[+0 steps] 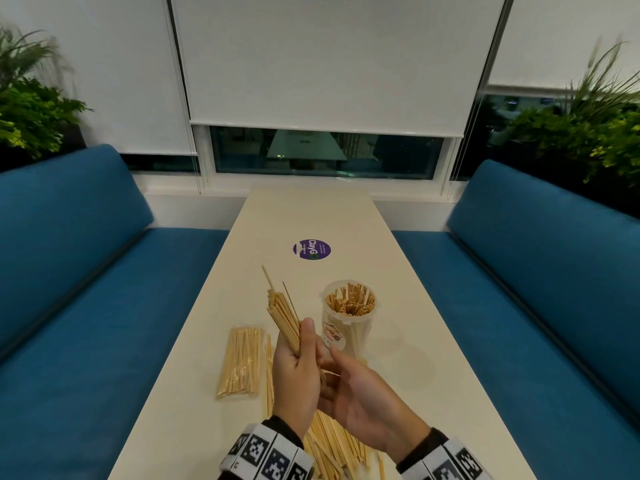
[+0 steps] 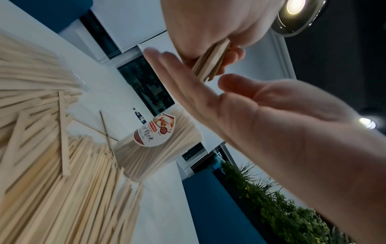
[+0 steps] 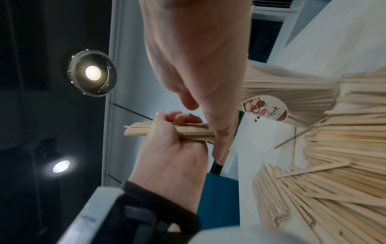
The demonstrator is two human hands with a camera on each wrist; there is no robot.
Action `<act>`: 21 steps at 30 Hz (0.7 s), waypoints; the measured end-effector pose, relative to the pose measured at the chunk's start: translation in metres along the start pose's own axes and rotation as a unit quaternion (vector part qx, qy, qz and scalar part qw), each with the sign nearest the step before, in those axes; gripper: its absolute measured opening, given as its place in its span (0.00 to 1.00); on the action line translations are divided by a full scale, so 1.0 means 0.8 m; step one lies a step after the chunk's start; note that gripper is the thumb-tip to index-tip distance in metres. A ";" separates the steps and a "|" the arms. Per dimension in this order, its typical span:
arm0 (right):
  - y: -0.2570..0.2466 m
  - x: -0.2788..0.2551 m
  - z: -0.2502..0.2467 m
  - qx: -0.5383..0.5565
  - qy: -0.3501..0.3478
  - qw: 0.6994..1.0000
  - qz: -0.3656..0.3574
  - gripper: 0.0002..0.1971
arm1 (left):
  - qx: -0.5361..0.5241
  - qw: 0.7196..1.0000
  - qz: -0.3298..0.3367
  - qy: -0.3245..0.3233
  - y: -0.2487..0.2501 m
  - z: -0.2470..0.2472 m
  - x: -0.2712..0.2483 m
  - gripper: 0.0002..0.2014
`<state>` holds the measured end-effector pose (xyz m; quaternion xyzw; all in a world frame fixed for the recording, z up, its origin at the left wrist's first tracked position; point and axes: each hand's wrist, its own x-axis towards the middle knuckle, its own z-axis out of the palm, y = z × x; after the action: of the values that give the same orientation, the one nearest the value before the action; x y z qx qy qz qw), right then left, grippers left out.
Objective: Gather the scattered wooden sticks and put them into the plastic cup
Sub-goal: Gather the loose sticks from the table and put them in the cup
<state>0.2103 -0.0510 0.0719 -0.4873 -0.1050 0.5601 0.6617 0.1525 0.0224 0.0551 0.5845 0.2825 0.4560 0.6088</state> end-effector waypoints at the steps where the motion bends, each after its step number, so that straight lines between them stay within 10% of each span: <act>1: 0.001 0.002 -0.002 -0.011 0.002 1.000 0.000 0.24 | -0.003 1.000 0.003 -0.001 0.000 -0.001 -0.001 0.23; 7: -0.006 -0.009 0.007 -0.231 -0.011 0.971 -0.061 0.21 | 0.004 0.996 -0.060 -0.062 0.005 -0.006 -0.015 0.15; 13: -0.042 -0.026 0.011 -0.493 0.082 0.786 -0.363 0.29 | 0.014 0.985 -0.086 -0.150 0.000 -0.014 -0.022 0.16; 17: -0.064 -0.037 0.021 -0.632 0.057 0.661 -0.400 0.28 | 0.062 0.974 -0.055 -0.209 -0.006 -0.019 -0.028 0.16; 21: -0.055 -0.032 0.024 -0.718 -0.010 0.599 -0.355 0.30 | 0.086 0.970 -0.065 -0.218 -0.006 -0.021 -0.027 0.18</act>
<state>0.2167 -0.0578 0.1256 -0.7242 -0.6443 0.0297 0.2441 0.1295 0.0112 0.0440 0.7005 0.2180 0.2510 0.6315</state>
